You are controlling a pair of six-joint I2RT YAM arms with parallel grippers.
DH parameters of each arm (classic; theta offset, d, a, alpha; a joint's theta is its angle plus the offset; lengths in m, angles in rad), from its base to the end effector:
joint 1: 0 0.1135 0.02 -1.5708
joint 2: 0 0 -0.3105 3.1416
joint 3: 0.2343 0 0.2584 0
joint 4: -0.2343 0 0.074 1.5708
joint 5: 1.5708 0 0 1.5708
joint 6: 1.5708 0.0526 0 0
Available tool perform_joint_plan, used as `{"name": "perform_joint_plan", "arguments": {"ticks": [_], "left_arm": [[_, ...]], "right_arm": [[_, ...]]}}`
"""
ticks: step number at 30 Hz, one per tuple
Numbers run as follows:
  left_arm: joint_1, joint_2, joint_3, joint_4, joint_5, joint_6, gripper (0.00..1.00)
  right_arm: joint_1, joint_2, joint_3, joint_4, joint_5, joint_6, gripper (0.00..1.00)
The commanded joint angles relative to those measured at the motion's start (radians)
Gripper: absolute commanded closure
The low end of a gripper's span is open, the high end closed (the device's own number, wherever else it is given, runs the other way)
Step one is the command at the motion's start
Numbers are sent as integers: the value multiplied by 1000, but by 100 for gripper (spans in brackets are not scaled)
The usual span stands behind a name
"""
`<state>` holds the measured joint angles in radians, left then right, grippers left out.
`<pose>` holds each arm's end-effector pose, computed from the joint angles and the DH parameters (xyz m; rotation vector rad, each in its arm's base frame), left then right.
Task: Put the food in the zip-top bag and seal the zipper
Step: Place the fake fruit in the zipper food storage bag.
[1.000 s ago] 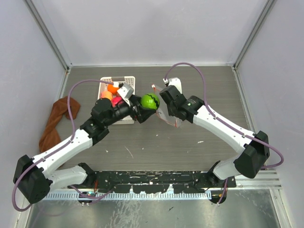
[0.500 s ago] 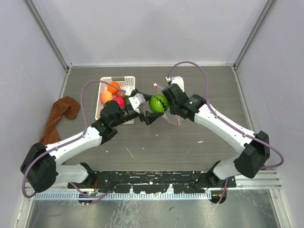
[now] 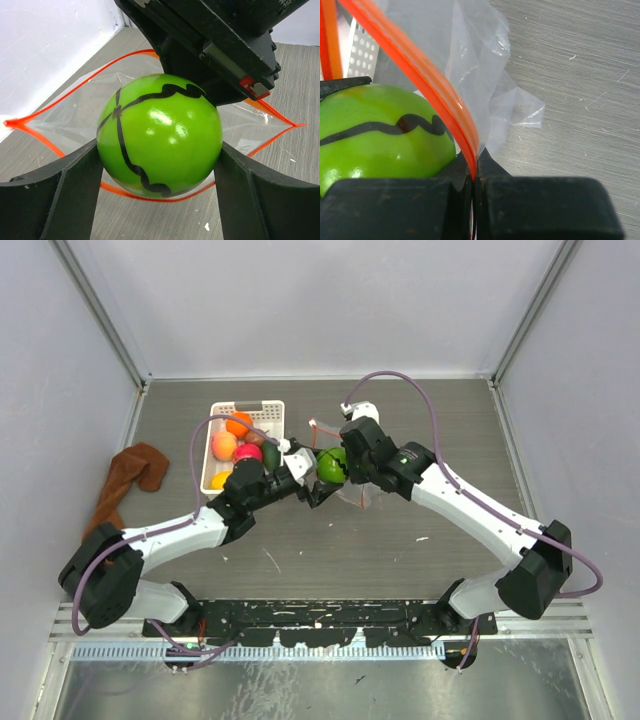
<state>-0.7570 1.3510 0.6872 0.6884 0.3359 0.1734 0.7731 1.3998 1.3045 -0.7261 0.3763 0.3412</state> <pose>0.2141 -0.2261 0.3120 0.9476 1.2800 -0.7174 0.2331 0.2004 0.3653 -0.3268 2.2991 0.1073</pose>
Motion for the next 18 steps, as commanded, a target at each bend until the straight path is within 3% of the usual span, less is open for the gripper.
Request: {"name": "perform_joint_plan", "arguments": {"ticks": [1,7,12,18], "left_arm": [[-3,-13,29,78,25,27,54],[-4,-8,95,-99,-27,76,50],[-3,1,138,-220,-141,95,41],[-3,-1,167,-308,-146,110,29]], "right_arm": [[8,-42,2,63,-43,-14,100],[6,-42,2,65,-79,-25,100],[6,-51,-3,74,-107,-37,100],[7,-50,-9,84,-126,-42,100]]}}
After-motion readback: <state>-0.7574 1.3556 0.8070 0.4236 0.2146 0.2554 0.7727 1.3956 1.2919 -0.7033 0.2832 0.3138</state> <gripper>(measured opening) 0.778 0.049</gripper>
